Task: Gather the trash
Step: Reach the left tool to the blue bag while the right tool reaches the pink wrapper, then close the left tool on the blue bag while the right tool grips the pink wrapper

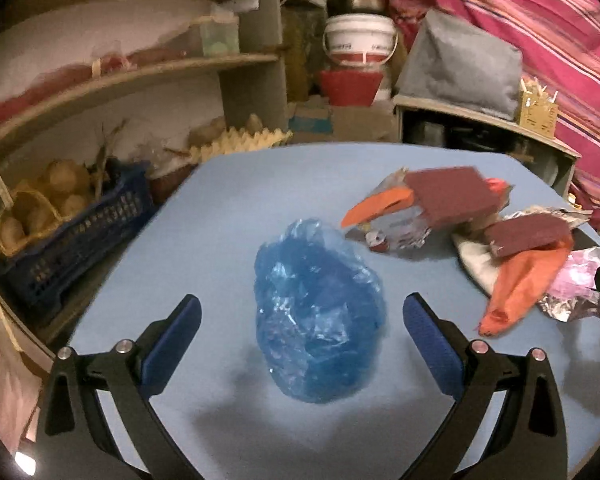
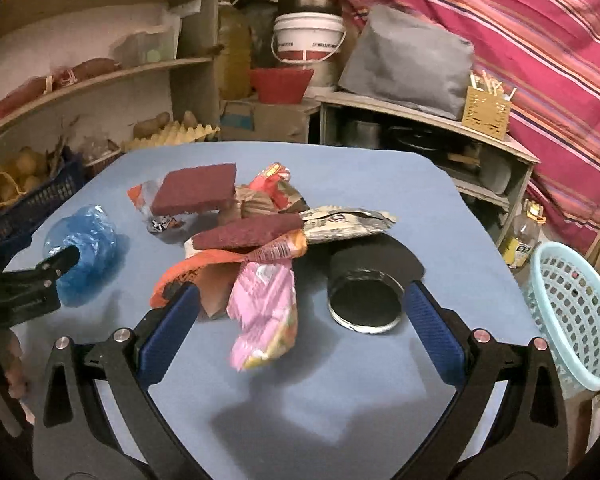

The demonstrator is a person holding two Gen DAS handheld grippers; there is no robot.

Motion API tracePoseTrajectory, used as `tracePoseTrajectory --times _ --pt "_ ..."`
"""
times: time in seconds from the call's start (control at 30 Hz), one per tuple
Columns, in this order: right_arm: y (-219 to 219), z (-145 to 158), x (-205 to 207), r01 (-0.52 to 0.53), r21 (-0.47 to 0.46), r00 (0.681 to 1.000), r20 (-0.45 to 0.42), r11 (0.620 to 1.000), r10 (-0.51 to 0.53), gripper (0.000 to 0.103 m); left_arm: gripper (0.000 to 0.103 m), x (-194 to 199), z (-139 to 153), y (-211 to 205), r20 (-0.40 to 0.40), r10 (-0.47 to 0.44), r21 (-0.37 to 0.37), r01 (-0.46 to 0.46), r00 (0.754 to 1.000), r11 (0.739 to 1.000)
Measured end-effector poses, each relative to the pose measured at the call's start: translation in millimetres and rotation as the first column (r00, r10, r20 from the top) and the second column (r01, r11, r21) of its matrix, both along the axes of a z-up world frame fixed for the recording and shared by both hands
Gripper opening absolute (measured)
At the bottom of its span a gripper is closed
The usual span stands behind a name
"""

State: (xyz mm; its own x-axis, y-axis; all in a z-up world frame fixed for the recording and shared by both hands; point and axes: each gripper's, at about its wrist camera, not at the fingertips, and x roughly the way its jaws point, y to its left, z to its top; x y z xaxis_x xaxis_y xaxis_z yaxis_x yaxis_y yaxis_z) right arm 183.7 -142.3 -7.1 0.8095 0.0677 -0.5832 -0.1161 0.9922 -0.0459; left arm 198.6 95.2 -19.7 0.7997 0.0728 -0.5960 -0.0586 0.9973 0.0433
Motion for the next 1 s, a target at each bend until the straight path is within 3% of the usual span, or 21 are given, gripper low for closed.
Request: tracePoseTrajectory --times 0.23,0.43,0.5,0.53,0.67,0.7,0.73,0.83,1.0 --pt "-6 -5 17 0.009 0.048 0.999 -0.049 0.999 -0.006 0.065 0.099 13 -5 7 -0.042 0.01 -0.037 -0.011 0.999 0.999" --pt "-3 -11 19 0.0 0.024 0.996 -0.086 1.0 0.002 0.054 0.097 18 -7 3 -0.064 -0.014 -0.03 0.012 0.998 0.999" --pt "-3 -12 18 -0.005 0.027 0.995 -0.097 1.0 0.007 0.048 0.091 18 -8 2 -0.07 -0.026 -0.029 0.024 0.997 0.999" --pt "-3 -14 19 -0.01 0.034 0.994 -0.106 0.999 0.013 0.042 0.082 19 -8 0 -0.074 -0.03 -0.028 0.028 0.997 0.999" --pt "-4 -14 19 -0.026 0.051 0.994 -0.104 0.998 0.031 0.037 0.049 28 -16 -1 -0.134 -0.061 -0.066 0.053 0.989 0.996" --pt "-3 -13 18 -0.036 0.051 0.994 -0.103 0.998 0.041 0.027 0.046 29 -17 -1 -0.14 -0.063 -0.075 0.053 0.988 0.996" --pt "-2 -13 18 -0.045 0.051 0.993 -0.106 0.998 0.05 0.024 0.042 29 -17 -1 -0.14 -0.059 -0.077 0.049 0.988 0.996" --pt "-3 -11 11 -0.075 0.062 0.992 -0.101 0.995 0.081 0.023 0.029 25 -15 -4 -0.138 -0.067 -0.069 0.058 0.988 0.996" --pt "-9 -2 -6 -0.084 0.031 0.995 -0.058 0.996 0.085 0.021 0.026 9 -7 -12 -0.095 -0.066 -0.008 0.065 0.993 0.998"
